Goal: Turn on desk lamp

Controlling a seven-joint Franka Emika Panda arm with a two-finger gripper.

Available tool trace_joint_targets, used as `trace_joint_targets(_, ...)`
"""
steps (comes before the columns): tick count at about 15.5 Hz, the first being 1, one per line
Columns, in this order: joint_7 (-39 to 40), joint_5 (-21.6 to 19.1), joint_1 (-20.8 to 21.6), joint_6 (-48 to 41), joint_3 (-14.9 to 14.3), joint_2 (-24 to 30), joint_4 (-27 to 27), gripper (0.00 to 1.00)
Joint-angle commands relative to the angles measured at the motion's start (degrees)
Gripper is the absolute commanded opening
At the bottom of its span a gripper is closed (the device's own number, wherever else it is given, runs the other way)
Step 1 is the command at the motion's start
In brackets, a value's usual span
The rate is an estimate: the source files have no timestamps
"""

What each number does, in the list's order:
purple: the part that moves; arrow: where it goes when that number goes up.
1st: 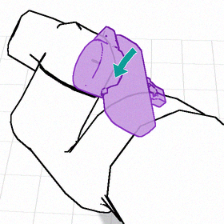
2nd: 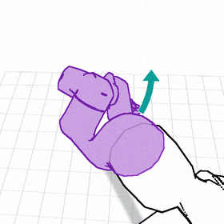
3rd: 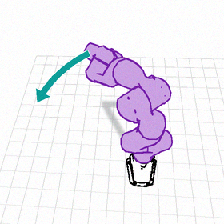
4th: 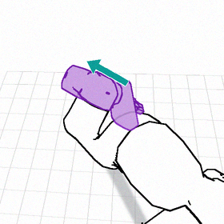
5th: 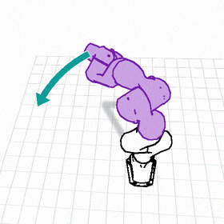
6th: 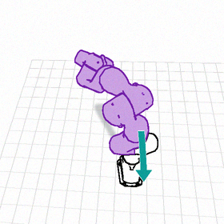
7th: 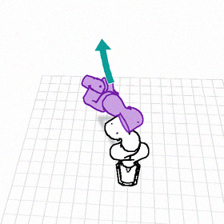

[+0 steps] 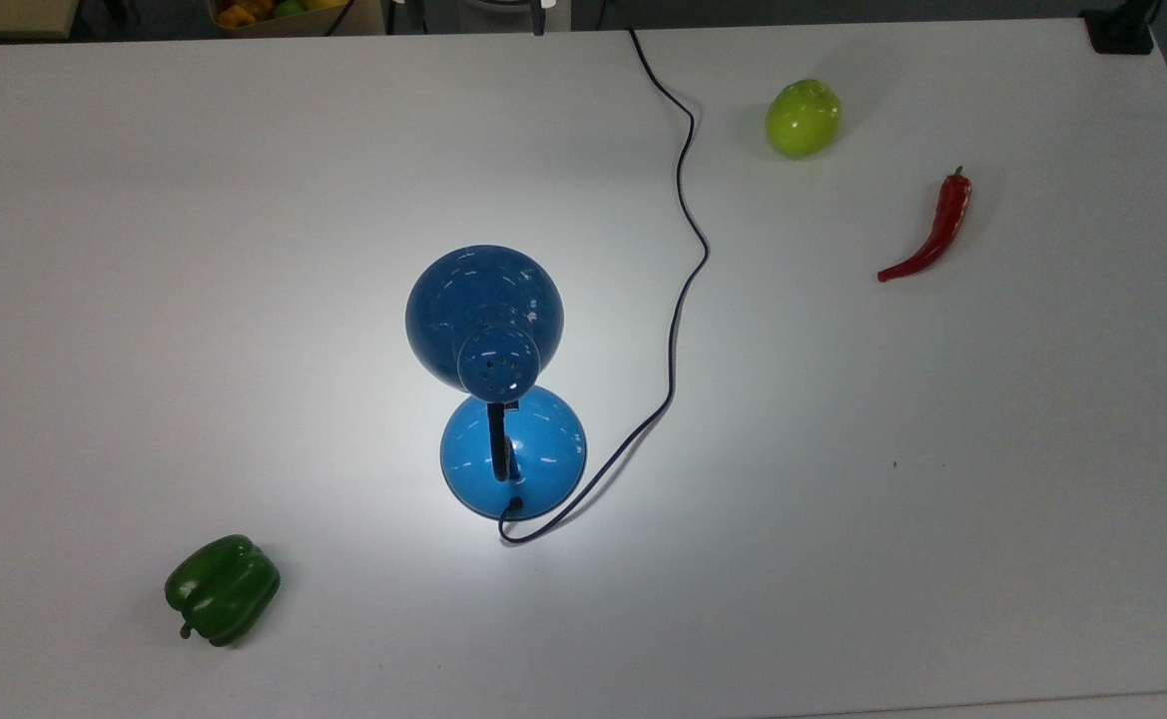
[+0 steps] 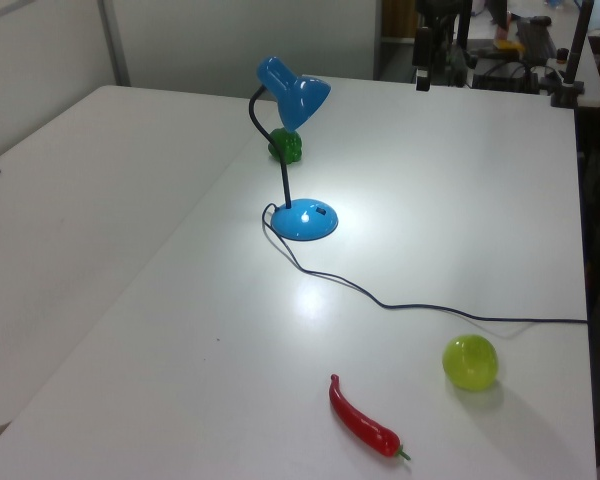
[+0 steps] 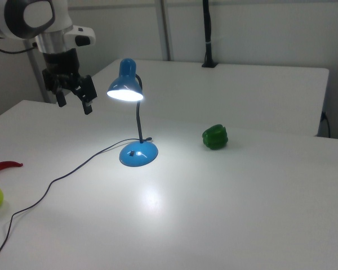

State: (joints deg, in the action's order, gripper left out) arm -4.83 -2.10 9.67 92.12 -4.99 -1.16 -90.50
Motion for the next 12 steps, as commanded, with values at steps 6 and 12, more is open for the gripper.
trace_joint_targets(6, 10.89, -2.38, -1.5, 9.66, 0.25, 0.46, -2.67, 1.0)
trace_joint_targets(12, 10.72, -2.29, -1.06, 8.96, 0.25, 0.46, -2.67, 1.0)
